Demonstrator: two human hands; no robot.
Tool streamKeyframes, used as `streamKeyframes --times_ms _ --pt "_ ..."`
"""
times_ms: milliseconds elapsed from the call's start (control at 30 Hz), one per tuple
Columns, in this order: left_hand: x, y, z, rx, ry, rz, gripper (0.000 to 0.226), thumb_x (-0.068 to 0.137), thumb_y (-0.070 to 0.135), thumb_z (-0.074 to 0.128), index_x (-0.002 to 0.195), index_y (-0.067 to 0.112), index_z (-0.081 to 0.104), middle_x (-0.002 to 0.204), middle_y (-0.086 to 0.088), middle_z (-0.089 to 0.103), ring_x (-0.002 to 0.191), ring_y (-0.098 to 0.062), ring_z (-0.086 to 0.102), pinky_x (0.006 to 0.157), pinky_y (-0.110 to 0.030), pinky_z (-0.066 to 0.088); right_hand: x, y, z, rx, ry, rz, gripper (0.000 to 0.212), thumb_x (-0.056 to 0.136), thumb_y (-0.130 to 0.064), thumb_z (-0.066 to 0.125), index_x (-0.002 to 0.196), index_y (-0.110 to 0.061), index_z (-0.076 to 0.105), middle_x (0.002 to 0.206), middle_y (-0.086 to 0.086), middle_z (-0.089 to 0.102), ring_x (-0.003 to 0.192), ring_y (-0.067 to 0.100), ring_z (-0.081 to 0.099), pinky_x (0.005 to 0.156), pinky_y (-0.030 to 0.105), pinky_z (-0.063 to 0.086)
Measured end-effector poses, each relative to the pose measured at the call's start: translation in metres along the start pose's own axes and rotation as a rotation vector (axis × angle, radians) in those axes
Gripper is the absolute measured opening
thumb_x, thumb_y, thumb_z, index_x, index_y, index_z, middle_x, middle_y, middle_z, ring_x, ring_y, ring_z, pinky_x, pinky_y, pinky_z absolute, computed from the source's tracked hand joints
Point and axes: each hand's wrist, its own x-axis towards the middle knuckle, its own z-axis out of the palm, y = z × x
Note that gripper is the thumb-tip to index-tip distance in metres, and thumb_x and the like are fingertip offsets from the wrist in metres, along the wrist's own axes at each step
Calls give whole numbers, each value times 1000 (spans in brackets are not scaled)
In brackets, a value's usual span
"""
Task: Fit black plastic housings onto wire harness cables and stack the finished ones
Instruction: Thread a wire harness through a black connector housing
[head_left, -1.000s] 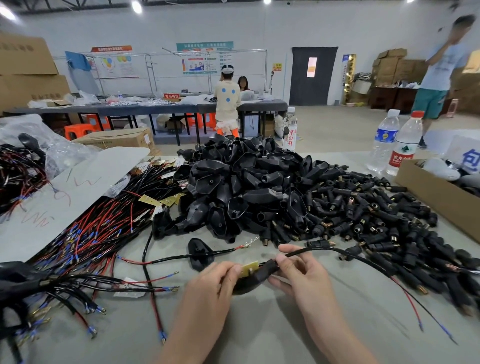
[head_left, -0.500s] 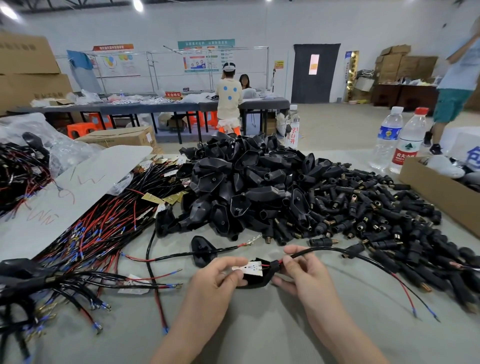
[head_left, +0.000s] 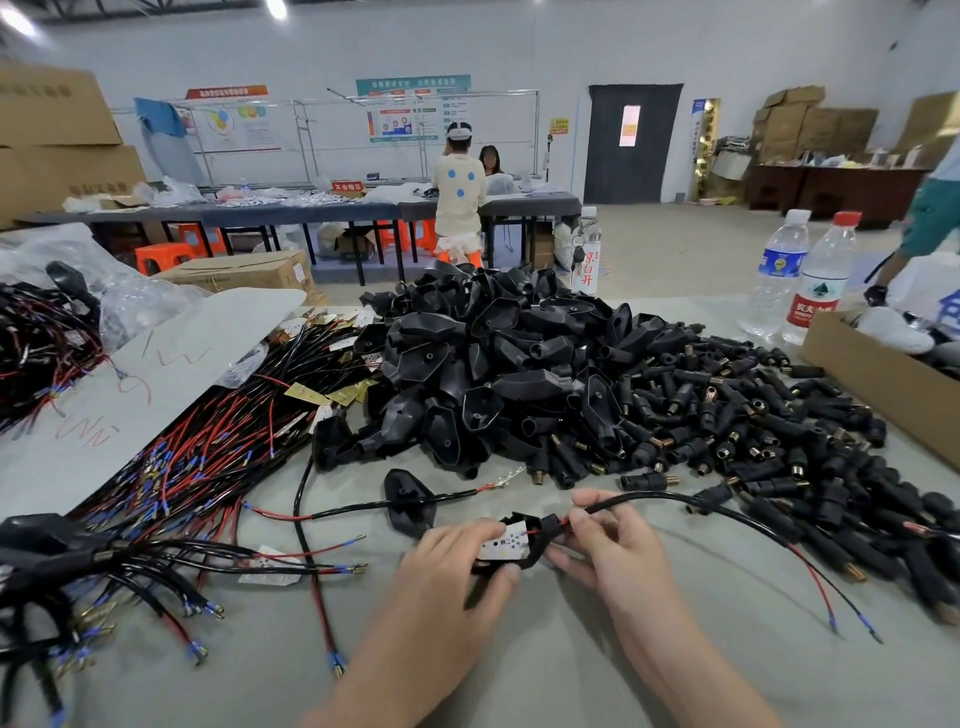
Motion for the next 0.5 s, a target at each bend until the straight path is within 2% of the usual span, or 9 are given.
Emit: streamKeyframes --times_ms 67,167,233,300,400,500 --pt "1 -1 1 25 -37 -6 38 95 46 58 132 43 47 116 48 33 119 14 35 106 -15 27 -1 0 0 36 -10 11 10 101 1 50 104 -6 58 90 16 64 76 21 76 62 25 59" --pt "5 -3 -2 -33 -9 -27 35 95 41 61 129 39 52 117 41 42 120 9 42 105 -17 30 -2 -1 1 76 -26 25 9 101 -1 52 105 -5 58 82 11 69 80 25 76 63 27 60" --pt "4 -6 -6 -17 -10 -17 33 96 40 61 128 38 55 116 43 41 119 11 40 103 -15 30 -1 -3 1 92 -21 28 11 100 -5 55 108 -7 61 84 9 72 83 23 76 64 27 60" --pt "0 -14 -13 34 -37 -19 32 96 42 59 128 41 54 118 46 37 119 14 38 101 -8 26 -1 -5 0 118 -1 49 15 97 -14 60 110 -8 65 94 10 76 89 23 75 65 28 60" --pt "-13 -36 -32 89 -38 -49 34 92 40 66 125 42 57 122 44 39 122 12 40 100 -1 19 -1 -8 1 172 -1 141 35 88 -35 64 109 -7 68 102 15 76 92 29 75 67 35 62" --pt "-29 -63 -59 176 -8 -84 35 88 44 68 122 44 57 126 35 49 125 1 48 105 -14 27 -3 -12 2 289 12 202 39 98 -42 53 112 -8 64 107 22 70 90 31 75 69 40 63"
